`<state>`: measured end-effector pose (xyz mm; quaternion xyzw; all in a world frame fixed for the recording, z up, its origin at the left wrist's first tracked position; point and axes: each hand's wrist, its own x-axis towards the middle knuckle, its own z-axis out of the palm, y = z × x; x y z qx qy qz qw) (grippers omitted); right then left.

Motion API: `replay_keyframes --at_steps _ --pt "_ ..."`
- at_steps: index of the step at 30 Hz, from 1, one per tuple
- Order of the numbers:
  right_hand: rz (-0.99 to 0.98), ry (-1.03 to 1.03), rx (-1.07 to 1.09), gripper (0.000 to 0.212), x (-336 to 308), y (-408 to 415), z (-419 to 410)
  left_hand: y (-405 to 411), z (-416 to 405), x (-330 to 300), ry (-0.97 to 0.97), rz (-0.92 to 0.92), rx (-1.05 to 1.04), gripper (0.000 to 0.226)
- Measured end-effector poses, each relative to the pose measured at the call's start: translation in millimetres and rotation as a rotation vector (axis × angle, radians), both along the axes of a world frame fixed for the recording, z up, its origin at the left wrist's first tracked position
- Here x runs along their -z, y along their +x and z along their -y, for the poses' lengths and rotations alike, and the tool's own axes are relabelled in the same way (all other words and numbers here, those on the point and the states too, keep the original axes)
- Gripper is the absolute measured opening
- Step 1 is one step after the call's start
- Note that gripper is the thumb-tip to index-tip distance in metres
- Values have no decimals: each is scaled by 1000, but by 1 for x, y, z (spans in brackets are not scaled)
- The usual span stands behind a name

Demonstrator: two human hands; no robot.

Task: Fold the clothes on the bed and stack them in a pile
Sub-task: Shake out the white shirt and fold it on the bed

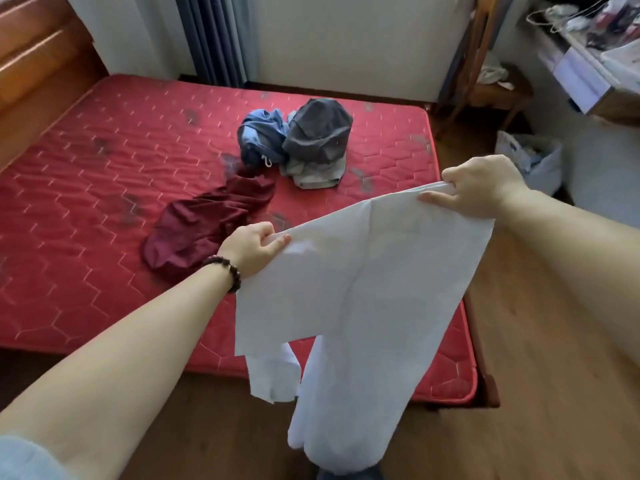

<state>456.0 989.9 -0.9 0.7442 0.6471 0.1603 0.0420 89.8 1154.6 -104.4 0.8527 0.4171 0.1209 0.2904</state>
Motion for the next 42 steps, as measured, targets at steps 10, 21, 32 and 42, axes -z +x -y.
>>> replay_keyframes --at_steps 10,21,32,42 --pt "54 -217 40 75 185 119 -137 126 -89 153 131 -360 -161 47" --pt "53 -161 105 66 307 187 -269 206 -217 262 283 -464 -199 46" --pt "-272 -138 282 62 436 171 -280 294 -203 353 224 -331 32 64" --pt "-465 -312 534 71 545 159 -265 319 -189 456 179 -576 119 69"
